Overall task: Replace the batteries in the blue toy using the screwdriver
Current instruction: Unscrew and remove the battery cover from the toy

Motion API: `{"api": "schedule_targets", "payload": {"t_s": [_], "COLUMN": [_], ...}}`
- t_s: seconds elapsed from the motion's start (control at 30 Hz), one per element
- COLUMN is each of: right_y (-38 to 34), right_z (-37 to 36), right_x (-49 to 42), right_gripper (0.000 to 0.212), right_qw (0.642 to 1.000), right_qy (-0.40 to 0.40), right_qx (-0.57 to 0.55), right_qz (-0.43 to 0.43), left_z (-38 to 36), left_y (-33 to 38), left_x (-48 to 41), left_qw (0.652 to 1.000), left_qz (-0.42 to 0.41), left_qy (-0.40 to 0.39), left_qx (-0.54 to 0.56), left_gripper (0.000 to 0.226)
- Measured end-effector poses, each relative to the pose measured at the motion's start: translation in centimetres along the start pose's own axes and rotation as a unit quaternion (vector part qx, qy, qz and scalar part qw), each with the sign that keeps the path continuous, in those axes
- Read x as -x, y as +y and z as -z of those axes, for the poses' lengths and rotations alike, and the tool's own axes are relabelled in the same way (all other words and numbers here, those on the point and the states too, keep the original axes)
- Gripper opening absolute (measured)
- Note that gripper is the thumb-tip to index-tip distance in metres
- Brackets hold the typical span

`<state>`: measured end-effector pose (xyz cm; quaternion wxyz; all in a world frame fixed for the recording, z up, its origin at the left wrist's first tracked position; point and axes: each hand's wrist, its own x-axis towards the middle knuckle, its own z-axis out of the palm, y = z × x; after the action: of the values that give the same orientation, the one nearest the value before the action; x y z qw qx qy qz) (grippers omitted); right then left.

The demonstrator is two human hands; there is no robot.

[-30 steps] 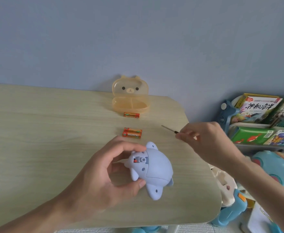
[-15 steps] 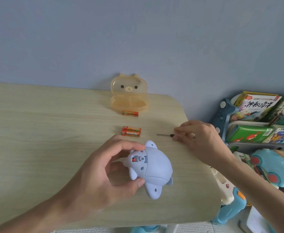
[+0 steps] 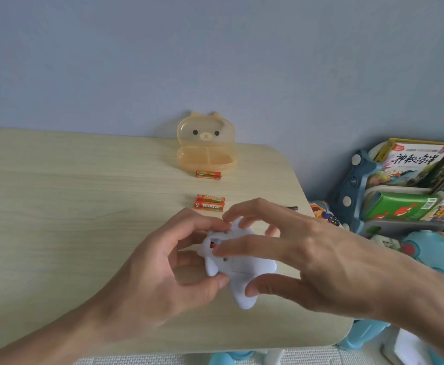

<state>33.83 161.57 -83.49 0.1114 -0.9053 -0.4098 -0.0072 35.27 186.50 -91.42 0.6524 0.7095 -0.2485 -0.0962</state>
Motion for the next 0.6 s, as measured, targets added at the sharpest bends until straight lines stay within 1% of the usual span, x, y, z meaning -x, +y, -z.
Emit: {"api": "schedule_targets", "payload": {"t_s": [0.1, 0.3, 0.43, 0.53, 0.6], "right_y": [0.0, -0.1, -0.6, -0.6, -0.2], "right_z": [0.1, 0.5, 1.1, 1.3, 1.3], "right_x": [0.0, -0.9, -1.3, -0.9, -0.3], "right_gripper": [0.045, 0.047, 0.044, 0.041, 0.043], "right_qw": [1.000, 1.000, 0.999, 0.999, 0.999], "right_qy": [-0.001, -0.023, -0.041, -0.030, -0.003], "right_qx": [-0.019, -0.017, 0.008, -0.005, -0.027], "right_qz": [-0.005, -0.010, -0.007, -0.017, -0.033], "left_z": [-0.1, 0.0, 0.1, 0.0, 0.0], "left_y": [0.0, 0.5, 0.6, 0.5, 0.3], "left_x": [0.1, 0.0, -0.3, -0.3, -0.2], "left_qw": [1.000, 1.000, 0.999, 0.999, 0.999], "left_qz": [-0.004, -0.011, -0.025, -0.026, -0.021], "left_qy": [-0.004, -0.024, -0.034, -0.033, -0.033], "left_qx": [0.007, 0.015, -0.006, 0.017, 0.035], "left_gripper": [0.053, 0.044, 0.041, 0.043, 0.047]}}
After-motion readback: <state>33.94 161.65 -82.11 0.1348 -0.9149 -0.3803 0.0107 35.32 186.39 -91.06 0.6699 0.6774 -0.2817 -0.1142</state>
